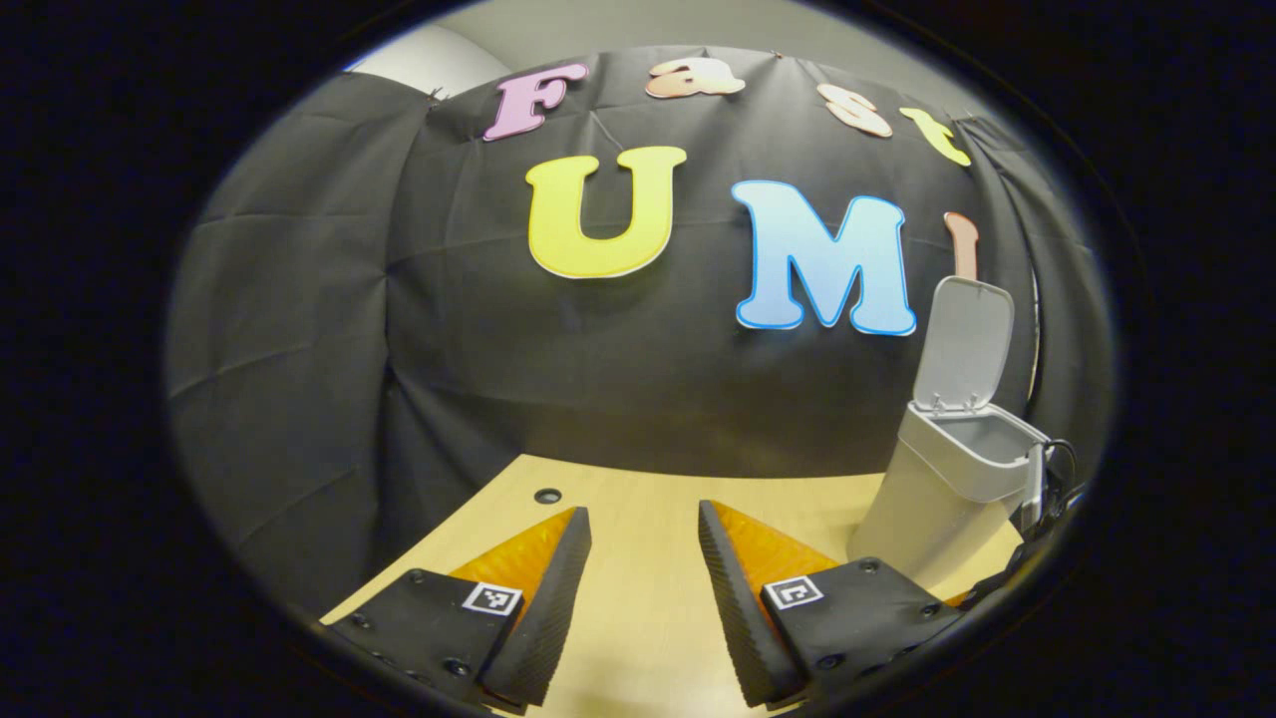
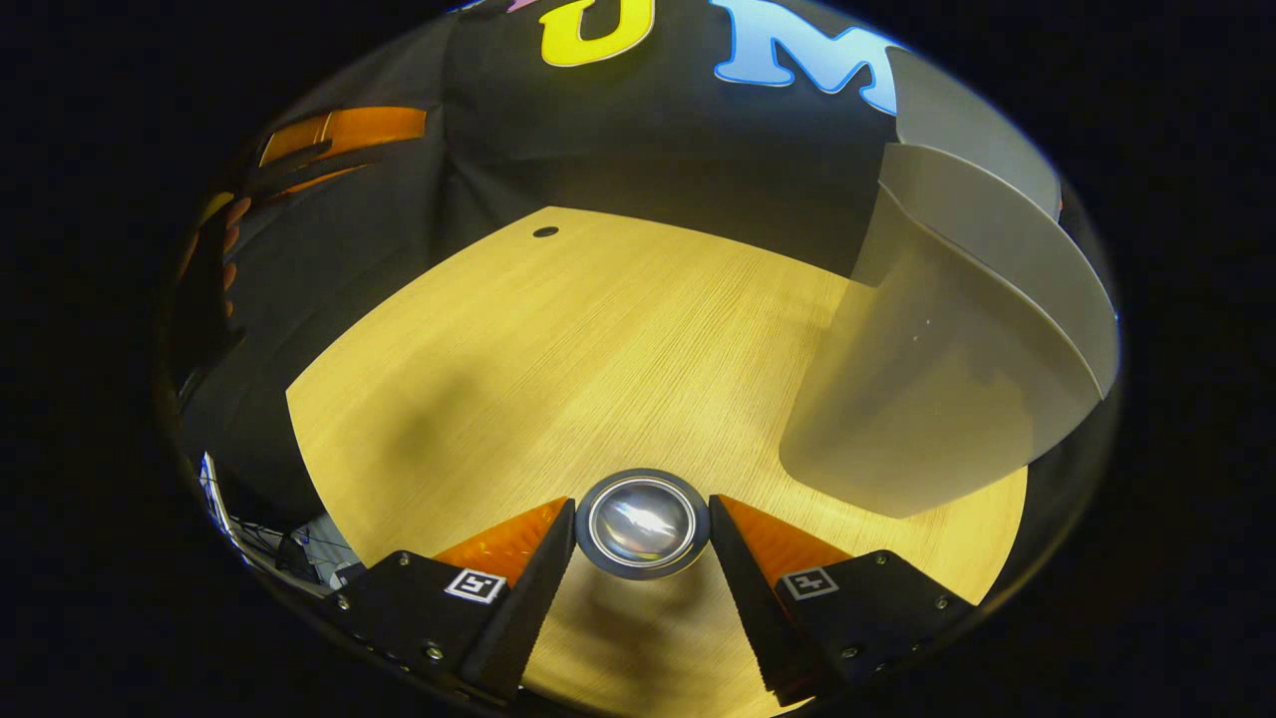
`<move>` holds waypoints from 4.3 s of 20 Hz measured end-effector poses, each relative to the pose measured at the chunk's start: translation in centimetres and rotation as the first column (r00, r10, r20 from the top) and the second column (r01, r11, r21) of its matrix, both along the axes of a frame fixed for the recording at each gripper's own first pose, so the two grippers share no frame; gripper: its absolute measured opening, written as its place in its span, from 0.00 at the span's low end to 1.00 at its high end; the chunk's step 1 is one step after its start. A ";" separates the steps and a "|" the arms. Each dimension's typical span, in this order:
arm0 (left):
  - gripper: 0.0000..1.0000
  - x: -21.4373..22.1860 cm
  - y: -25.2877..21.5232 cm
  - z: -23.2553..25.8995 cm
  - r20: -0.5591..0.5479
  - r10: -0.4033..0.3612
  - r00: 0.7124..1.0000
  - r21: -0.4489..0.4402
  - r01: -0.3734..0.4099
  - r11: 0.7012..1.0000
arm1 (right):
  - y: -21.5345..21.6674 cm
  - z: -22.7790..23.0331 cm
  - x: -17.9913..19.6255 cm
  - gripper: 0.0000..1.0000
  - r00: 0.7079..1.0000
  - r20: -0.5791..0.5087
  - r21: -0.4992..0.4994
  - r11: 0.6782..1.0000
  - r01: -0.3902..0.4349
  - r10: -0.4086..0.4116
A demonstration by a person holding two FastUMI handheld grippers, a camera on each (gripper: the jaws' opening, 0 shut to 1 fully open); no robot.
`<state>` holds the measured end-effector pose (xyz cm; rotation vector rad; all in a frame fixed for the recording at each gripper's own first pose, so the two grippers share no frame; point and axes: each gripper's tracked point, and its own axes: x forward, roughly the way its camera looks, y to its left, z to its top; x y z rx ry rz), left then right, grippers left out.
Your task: Press the lid of the desktop garbage bin to open it, pick up the crumpled paper on the desktop and throw it into the bin, then pick up the pop can on the desktop and drop it into the bin, and finally close the garbage bin lid.
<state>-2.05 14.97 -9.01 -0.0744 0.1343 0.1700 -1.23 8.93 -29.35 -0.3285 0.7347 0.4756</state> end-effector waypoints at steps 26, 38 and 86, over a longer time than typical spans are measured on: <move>0.74 0.8 -1.9 0.3 0.002 -0.046 0.999 -0.001 0.046 0.999 | 2.3 13.8 4.0 0.85 0.954 0.298 0.154 0.987 -0.036 -0.012; 0.74 0.6 -2.0 -0.2 -0.011 -0.047 0.999 -0.026 0.047 0.999 | 1.4 26.9 5.3 0.84 0.838 0.529 0.297 0.954 -0.040 -0.130; 0.72 1.1 -3.1 -3.4 -0.109 -0.068 0.992 -0.001 0.069 0.998 | -13.0 18.9 11.4 0.85 0.793 0.391 0.321 0.877 0.358 -0.467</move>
